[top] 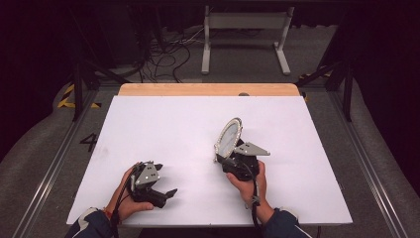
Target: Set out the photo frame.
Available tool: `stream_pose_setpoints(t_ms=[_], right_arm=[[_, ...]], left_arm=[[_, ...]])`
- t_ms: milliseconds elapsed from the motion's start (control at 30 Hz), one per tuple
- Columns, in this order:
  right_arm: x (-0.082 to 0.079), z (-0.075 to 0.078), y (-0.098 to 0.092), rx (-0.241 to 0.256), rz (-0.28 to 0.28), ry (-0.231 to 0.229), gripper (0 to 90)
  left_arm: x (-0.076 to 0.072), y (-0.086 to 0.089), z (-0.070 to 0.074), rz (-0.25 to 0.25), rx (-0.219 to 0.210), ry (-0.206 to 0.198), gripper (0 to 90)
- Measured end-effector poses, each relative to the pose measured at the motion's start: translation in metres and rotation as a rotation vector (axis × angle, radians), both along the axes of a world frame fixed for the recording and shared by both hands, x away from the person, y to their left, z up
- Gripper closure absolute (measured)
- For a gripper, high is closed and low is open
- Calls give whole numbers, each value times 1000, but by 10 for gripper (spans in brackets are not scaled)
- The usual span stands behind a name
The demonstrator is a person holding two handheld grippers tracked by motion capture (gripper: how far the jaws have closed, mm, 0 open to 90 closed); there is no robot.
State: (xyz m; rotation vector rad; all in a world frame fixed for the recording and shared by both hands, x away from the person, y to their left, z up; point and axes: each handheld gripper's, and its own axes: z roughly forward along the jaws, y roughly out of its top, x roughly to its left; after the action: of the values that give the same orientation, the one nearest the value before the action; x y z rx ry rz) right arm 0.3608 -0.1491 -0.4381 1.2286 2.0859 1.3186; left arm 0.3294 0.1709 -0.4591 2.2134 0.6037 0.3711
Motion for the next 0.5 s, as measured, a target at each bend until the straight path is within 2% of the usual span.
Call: stream_pose_setpoints(t_ms=[100,500], right_arm=[[-2,1,-4,-17,20,-4,614],[-3,4,-19,6,63,42,687]], left_arm=[[0,-1,-1,-4,-5,3,55],[0,-3,-1,-4,4,11,63]])
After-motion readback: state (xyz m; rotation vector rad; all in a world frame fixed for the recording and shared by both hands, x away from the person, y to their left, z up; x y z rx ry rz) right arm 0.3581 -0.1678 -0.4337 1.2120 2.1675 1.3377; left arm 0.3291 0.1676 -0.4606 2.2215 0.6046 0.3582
